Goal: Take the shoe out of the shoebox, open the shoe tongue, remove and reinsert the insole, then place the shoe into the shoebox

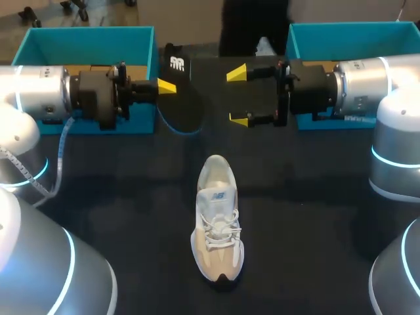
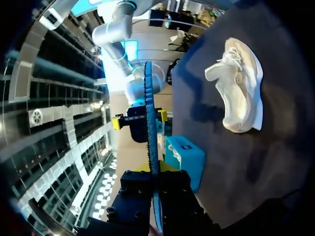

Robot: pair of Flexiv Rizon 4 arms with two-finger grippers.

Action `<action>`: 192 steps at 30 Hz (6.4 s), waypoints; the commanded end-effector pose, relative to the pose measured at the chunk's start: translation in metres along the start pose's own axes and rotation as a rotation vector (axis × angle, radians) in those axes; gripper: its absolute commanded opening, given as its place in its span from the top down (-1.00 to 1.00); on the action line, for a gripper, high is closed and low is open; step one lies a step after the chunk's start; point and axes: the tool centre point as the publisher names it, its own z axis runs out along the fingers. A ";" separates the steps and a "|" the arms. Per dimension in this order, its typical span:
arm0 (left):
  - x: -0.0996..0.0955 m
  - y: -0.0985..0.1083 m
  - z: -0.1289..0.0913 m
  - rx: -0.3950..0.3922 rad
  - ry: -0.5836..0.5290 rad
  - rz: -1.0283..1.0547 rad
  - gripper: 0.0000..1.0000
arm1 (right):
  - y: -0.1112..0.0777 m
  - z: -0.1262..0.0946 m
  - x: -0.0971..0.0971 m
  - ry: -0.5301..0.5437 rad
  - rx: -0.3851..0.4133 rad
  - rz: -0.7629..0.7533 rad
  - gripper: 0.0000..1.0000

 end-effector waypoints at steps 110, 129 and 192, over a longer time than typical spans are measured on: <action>0.000 -0.015 0.017 0.074 -0.062 0.062 1.00 | 0.000 0.082 -0.020 -0.036 0.094 -0.204 1.00; 0.017 -0.023 -0.020 0.139 0.205 -0.312 -1.00 | 0.006 0.062 -0.026 -0.023 0.057 -0.349 1.00; 0.086 -0.078 -0.021 -0.527 0.868 -1.130 -1.00 | 0.015 0.037 -0.067 -0.247 -0.093 -0.778 1.00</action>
